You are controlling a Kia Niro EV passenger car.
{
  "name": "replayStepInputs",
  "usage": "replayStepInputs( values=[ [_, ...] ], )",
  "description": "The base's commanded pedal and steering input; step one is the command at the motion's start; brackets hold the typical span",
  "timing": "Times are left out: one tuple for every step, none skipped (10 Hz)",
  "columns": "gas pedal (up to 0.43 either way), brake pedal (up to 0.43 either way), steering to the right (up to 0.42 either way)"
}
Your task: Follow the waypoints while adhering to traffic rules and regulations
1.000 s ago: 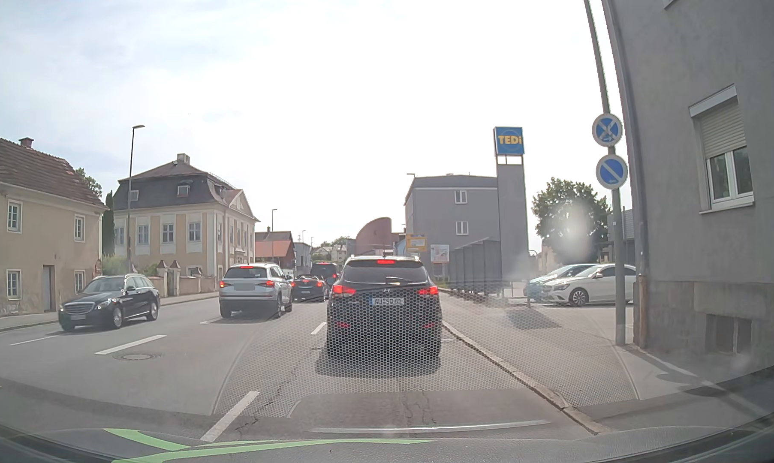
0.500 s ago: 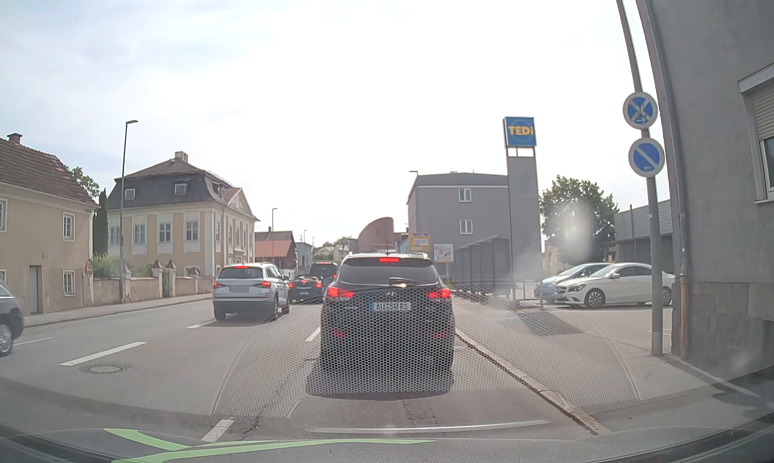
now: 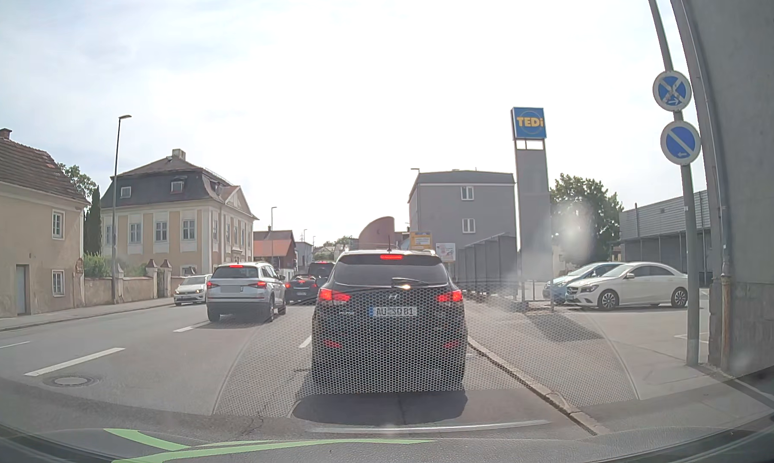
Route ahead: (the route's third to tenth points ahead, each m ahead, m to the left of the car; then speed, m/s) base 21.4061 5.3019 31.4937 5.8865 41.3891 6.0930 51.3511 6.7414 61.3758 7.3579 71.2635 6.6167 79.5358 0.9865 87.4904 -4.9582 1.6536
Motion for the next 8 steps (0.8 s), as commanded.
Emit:
replayStepInputs(
  values=[
    [0.0, 0.152, -0.008],
    [0.0, 0.159, -0.008],
    [0.0, 0.159, -0.008],
    [0.0, 0.165, -0.007],
    [0.0, 0.165, -0.007],
    [0.0, 0.165, -0.007],
    [0.0, 0.165, -0.007],
    [0.0, 0.165, -0.007]
  ],
)
